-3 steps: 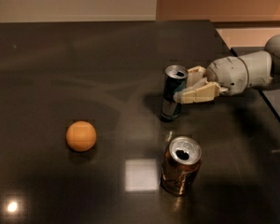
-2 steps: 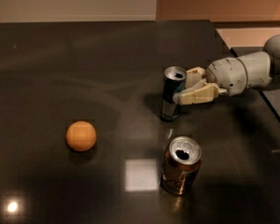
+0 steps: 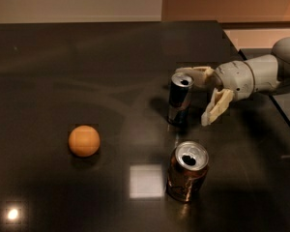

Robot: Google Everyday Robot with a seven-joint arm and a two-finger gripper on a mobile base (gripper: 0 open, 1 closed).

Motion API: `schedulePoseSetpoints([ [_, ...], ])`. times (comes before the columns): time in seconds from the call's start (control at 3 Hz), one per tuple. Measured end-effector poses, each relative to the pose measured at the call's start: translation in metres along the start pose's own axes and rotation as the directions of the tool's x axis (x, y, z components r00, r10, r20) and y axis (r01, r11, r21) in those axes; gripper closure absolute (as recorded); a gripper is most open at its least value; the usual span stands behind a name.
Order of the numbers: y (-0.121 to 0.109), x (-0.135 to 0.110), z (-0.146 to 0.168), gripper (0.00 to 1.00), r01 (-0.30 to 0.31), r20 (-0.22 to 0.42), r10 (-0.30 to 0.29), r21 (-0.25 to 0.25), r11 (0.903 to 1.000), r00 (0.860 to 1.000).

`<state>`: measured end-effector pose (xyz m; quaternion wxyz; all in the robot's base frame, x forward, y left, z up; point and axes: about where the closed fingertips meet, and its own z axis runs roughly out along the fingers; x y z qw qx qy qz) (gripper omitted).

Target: Place redbull can upright

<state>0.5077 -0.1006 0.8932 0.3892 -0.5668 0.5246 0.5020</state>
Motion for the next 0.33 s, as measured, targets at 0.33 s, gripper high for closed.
schedulePoseSetpoints([
  [0.33,0.0000,0.0000,0.0000,0.00,0.000,0.000,0.000,0.000,1.0000,1.000],
])
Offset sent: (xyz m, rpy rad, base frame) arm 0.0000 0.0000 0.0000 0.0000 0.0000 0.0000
